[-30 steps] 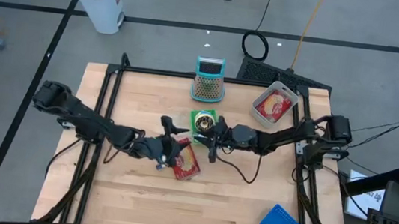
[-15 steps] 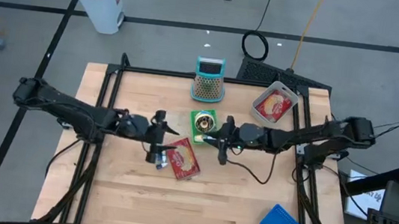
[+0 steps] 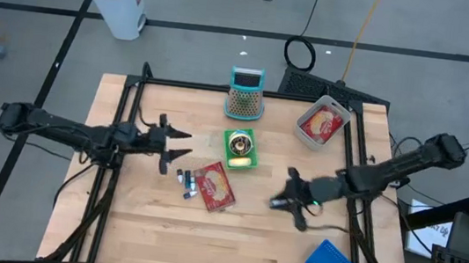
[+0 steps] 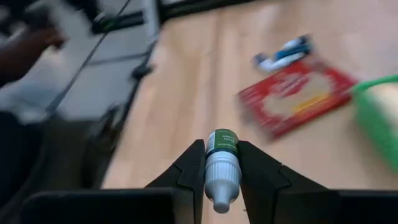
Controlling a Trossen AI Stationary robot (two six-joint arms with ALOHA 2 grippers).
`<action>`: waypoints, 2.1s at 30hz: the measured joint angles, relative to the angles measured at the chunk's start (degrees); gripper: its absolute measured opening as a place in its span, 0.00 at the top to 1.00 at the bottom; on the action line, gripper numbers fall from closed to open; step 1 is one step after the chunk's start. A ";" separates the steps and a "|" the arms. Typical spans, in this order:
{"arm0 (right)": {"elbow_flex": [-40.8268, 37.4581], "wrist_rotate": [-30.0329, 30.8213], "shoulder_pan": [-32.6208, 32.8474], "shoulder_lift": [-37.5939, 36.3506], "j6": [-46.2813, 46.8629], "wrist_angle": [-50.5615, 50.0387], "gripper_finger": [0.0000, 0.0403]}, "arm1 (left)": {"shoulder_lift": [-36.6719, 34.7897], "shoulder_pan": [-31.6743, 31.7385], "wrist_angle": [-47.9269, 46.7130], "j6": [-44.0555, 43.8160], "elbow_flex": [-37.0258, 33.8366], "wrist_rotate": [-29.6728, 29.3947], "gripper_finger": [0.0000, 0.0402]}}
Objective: Pick & Place Food Item
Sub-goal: Put the green food coloring bottle into the blue bin
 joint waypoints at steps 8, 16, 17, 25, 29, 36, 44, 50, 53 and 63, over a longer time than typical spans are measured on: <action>0.00 -0.07 17.53 -5.09 9.63 -6.54 0.83 | -1.81 0.03 5.23 0.22 -3.14 0.02 0.43; 0.00 3.40 32.05 -5.03 39.12 -15.16 0.84 | -1.71 0.03 5.46 0.23 -3.16 0.02 0.43; 0.00 4.46 33.77 -4.89 45.11 -17.23 0.84 | -1.71 0.03 5.51 0.18 -3.16 0.02 0.43; 0.00 3.01 41.77 1.35 74.48 -22.39 0.84 | -1.69 0.03 5.61 0.26 -3.16 0.02 0.43; 0.00 -0.17 42.28 4.84 78.86 -22.86 0.84 | -1.69 0.03 5.65 1.46 -3.16 0.02 0.43; 0.00 -1.48 42.18 7.06 79.88 -22.82 0.81 | -1.69 0.03 8.52 1.40 -3.16 0.02 0.43; 0.00 -1.22 42.18 7.10 79.23 -24.78 0.80 | -1.69 0.03 8.62 -1.06 -3.16 0.03 0.43; 0.00 -1.13 42.16 7.10 79.20 -25.28 0.79 | -1.69 0.03 8.62 -1.59 -3.16 0.03 0.43; 0.00 -1.12 42.16 7.10 79.23 -25.56 0.79 | -1.69 0.03 8.62 -1.64 -3.16 0.02 0.43; 0.00 0.41 42.16 7.10 80.02 -26.46 0.79 | -1.69 0.03 8.58 -1.66 -3.16 0.02 0.43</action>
